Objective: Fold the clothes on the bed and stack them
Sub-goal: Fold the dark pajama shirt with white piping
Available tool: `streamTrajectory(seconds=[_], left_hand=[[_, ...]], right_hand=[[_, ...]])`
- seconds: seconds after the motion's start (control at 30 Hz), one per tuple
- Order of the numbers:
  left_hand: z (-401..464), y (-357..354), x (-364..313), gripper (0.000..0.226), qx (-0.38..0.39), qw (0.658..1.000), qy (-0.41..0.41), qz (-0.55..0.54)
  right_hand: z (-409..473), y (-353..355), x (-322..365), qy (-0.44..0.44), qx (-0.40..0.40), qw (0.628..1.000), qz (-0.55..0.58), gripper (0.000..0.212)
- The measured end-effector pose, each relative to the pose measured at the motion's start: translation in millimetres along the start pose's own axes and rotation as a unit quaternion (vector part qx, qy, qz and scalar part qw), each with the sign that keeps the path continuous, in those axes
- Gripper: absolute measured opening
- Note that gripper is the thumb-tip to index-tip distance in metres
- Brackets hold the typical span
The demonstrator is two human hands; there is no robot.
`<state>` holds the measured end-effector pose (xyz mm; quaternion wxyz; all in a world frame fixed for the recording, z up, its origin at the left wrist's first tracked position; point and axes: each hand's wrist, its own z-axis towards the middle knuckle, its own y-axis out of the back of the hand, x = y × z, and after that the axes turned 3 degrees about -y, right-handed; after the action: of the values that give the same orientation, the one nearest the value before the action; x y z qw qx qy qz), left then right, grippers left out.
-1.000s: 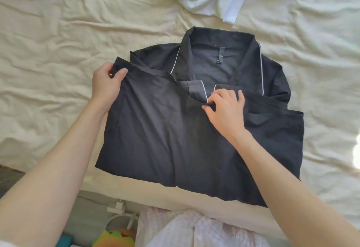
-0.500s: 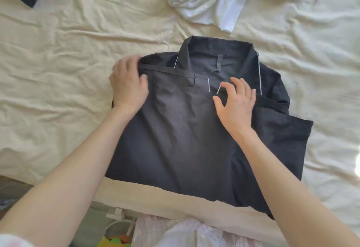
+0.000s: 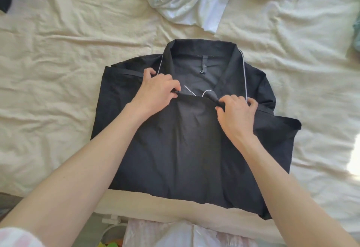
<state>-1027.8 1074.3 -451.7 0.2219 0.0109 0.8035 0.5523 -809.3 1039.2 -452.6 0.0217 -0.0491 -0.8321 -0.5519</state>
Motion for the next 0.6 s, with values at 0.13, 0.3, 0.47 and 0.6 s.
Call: streamTrajectory(seconds=[0.13, 0.3, 0.47, 0.6], left_hand=[[18, 21, 2, 0.015, -0.108, 0.994, 0.009, 0.019], [52, 36, 3, 0.027, -0.164, 0.98, 0.104, 0.04], [25, 18, -19, 0.055, -0.148, 0.98, 0.128, 0.041], [-51, -28, -63, 0.053, -0.11, 0.99, 0.083, -0.005]], right_hand=[[19, 20, 3, -0.02, -0.114, 0.992, 0.041, 0.021], [73, 46, 19, -0.047, -0.127, 0.988, 0.072, 0.028], [58, 41, 25, -0.012, -0.119, 0.985, 0.124, 0.051], [-24, 9, 10, 0.009, -0.14, 0.977, 0.159, 0.046]])
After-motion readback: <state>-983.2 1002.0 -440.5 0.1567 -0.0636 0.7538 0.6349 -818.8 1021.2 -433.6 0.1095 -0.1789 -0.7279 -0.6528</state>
